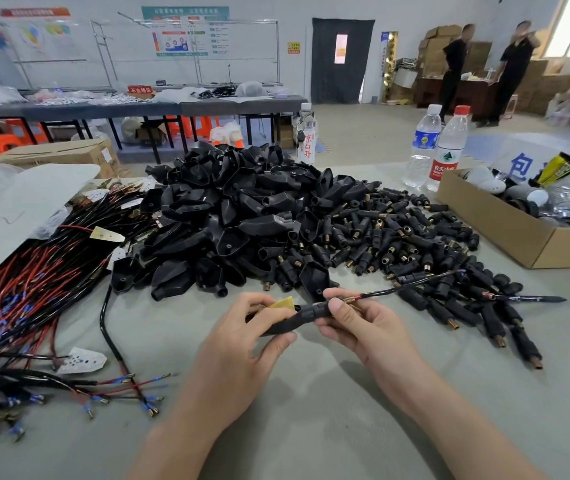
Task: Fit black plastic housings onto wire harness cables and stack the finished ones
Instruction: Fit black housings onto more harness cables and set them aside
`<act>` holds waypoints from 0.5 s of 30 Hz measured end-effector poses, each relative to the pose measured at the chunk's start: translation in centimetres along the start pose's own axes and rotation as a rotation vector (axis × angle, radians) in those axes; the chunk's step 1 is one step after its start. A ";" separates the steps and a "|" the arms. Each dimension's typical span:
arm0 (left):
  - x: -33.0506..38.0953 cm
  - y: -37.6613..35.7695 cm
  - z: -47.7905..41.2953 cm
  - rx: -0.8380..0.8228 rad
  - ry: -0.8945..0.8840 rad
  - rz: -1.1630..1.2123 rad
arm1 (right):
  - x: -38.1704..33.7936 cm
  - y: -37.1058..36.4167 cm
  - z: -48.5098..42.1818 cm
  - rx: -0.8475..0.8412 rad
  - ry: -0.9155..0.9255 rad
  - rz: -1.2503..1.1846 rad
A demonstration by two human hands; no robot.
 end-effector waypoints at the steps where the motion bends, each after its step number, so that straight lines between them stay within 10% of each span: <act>1: 0.0 0.0 0.0 0.002 0.002 0.011 | 0.0 -0.1 0.0 -0.005 0.005 0.006; 15: 0.5 0.1 0.0 -0.029 0.031 0.099 | 0.2 -1.5 0.6 -0.111 -0.075 0.018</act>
Point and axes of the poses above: each hand's wrist, its own z-axis away from the middle knuckle, its own y-axis out of the back of the hand, x = y × z, the point moved 8 cm from there along -z, towards the middle knuckle, and after that the axes turned 13 degrees about y, right-handed, at the moved point
